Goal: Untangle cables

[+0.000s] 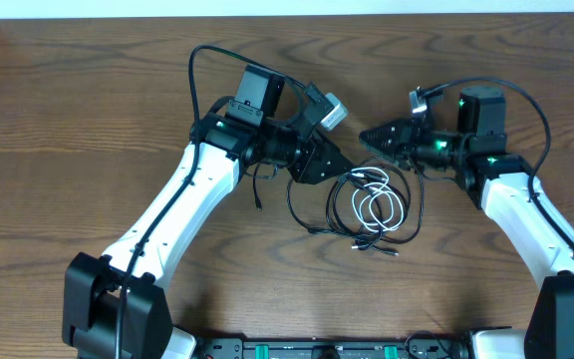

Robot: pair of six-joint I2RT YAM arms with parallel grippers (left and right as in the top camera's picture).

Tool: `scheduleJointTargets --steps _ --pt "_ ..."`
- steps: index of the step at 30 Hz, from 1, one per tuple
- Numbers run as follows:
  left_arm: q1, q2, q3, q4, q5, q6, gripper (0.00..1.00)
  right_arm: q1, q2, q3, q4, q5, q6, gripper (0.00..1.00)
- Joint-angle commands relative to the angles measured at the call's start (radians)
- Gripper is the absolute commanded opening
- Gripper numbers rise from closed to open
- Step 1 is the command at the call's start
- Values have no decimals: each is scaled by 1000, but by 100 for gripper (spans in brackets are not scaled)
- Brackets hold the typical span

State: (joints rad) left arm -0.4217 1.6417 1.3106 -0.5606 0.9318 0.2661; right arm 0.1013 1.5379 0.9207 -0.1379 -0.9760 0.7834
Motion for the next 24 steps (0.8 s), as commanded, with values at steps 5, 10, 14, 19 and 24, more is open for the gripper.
scheduleJointTargets --steps 5,10,14,19,24 --pt "-2 5 14 -63 -216 6 46 -6 -10 14 -273 38 -227 33" --pt "-2 5 14 -135 -348 7 46 -3 -10 14 -539 36 -418 35" --pt "-2 5 14 -140 -357 6 46 29 -10 14 -741 164 -569 41" --pt "-2 5 14 -140 -357 6 46 124 -10 4 -805 317 -598 51" --pt "-2 5 14 -139 -357 6 47 230 -10 -17 -772 454 -544 50"
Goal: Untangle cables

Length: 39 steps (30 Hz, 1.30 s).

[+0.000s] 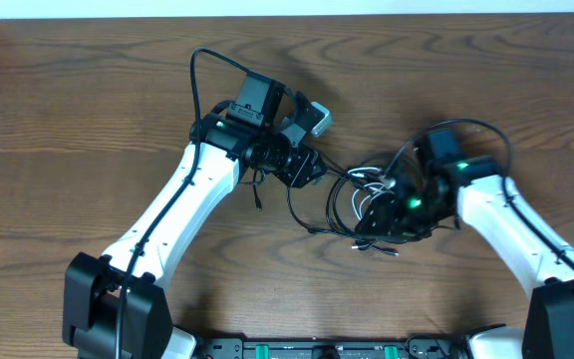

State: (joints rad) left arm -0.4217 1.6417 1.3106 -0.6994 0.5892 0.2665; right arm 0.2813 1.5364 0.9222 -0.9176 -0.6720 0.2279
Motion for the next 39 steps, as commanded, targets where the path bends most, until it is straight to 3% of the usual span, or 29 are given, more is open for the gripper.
scheduleJointTargets --steps 1,4,10,21,25,27,29,30,39 --pt "-2 5 14 0 -14 6 46 67 -8 -23 9 220 57 52" --pt "-2 5 14 0 -14 6 47 87 -8 -41 24 340 118 55" --pt "-2 5 14 1 -14 6 47 86 -8 -101 155 413 172 52" --pt "-2 5 14 1 -14 6 46 86 -4 -200 333 349 228 47" --pt "-2 5 14 5 -14 6 46 86 -4 -200 381 272 229 36" --pt "-2 5 14 5 -14 6 46 86 -4 -200 414 258 239 24" --pt "-2 5 14 4 -14 6 47 86 -4 -200 436 247 258 5" --pt "-2 5 14 4 -14 6 46 86 -5 -200 447 235 259 1" --pt "-2 5 14 5 2 6 47 38 -5 -200 653 90 354 1"
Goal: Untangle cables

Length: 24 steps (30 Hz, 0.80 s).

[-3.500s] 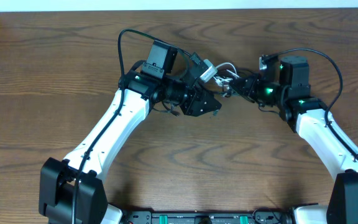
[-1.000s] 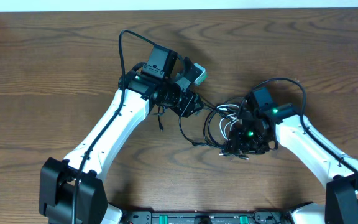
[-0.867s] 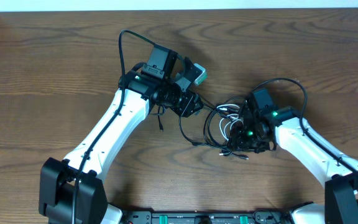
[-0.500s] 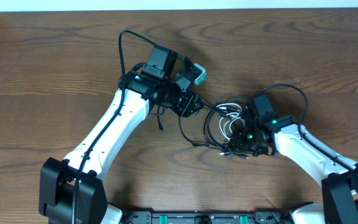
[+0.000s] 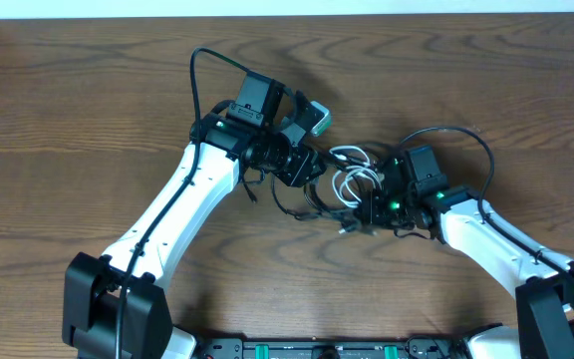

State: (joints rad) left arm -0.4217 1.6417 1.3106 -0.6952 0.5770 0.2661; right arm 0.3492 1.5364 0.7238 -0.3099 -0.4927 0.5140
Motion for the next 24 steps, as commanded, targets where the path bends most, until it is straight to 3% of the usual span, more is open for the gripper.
scheduleJointTargets --steps 1,8,16,24 --pt "-2 5 14 1 32 6 46 -47 -5 -1 81 -104 102 1" --pt "-2 5 14 8 129 6 46 -214 -5 -1 352 -298 323 1" --pt "-2 5 14 109 335 6 46 -244 -5 -1 613 -489 488 1" --pt "-3 5 14 145 318 7 45 -244 -5 -1 843 -572 630 1"
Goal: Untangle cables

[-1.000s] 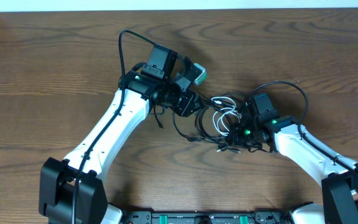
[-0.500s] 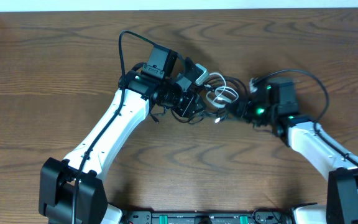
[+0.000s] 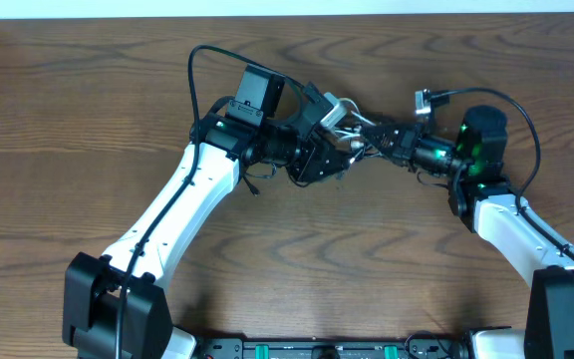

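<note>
A small tangle of black and white cables (image 3: 353, 133) hangs bunched between my two grippers, off the table, at the back centre. Reaching in from the left, my left gripper (image 3: 335, 145) is closed on the tangle's left side. From the right, my right gripper (image 3: 367, 135) points left and is shut on the other side. The fingertips nearly meet, and they hide most of the cables.
The brown wooden table (image 3: 367, 229) lies under both arms. The left arm's own black lead (image 3: 195, 75) loops up behind it, and the right arm's lead (image 3: 526, 110) arcs over its wrist. The table's far edge (image 3: 287, 16) runs just behind the grippers.
The right gripper was low on the tangle on the table in front of the left gripper. Now it is higher and further back, with the cables off the table between both grippers.
The cables first lay in loose loops on the table, the left gripper at their left edge and the right gripper off to the right. The right gripper then was down on the loops, then had them bunched toward the left gripper. Now both hold them aloft.
</note>
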Robot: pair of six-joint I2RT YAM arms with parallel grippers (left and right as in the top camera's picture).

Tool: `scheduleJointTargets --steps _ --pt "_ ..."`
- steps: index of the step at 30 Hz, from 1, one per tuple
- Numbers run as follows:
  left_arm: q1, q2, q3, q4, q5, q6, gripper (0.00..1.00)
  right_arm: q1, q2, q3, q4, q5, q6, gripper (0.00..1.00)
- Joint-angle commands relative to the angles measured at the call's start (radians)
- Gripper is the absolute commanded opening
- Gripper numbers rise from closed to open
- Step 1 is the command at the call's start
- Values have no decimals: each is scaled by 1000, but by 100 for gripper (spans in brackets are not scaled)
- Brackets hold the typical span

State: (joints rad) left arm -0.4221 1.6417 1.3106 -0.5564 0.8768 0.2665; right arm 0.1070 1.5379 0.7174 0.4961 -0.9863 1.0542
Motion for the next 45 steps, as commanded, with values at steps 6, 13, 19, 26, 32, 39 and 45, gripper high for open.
scheduleJointTargets --steps 6,13,19,26,32,39,45 --pt "-4 5 14 27 6 6 44 -2 -6 5 75 -93 125 1" --pt "-11 5 14 31 66 7 42 -2 -6 5 123 -93 165 1" --pt "-14 5 14 5 14 3 35 -3 -6 5 145 -79 191 1" --pt "-14 5 14 -14 -336 -156 51 -3 -6 5 145 -83 191 1" --pt "-24 5 14 -11 -314 -155 41 -3 -6 5 163 -90 206 1" --pt "-42 5 14 -10 -151 -126 22 -6 -6 5 166 -47 180 1" --pt "-44 5 14 -10 -134 -124 9 -43 -6 5 83 28 91 1"
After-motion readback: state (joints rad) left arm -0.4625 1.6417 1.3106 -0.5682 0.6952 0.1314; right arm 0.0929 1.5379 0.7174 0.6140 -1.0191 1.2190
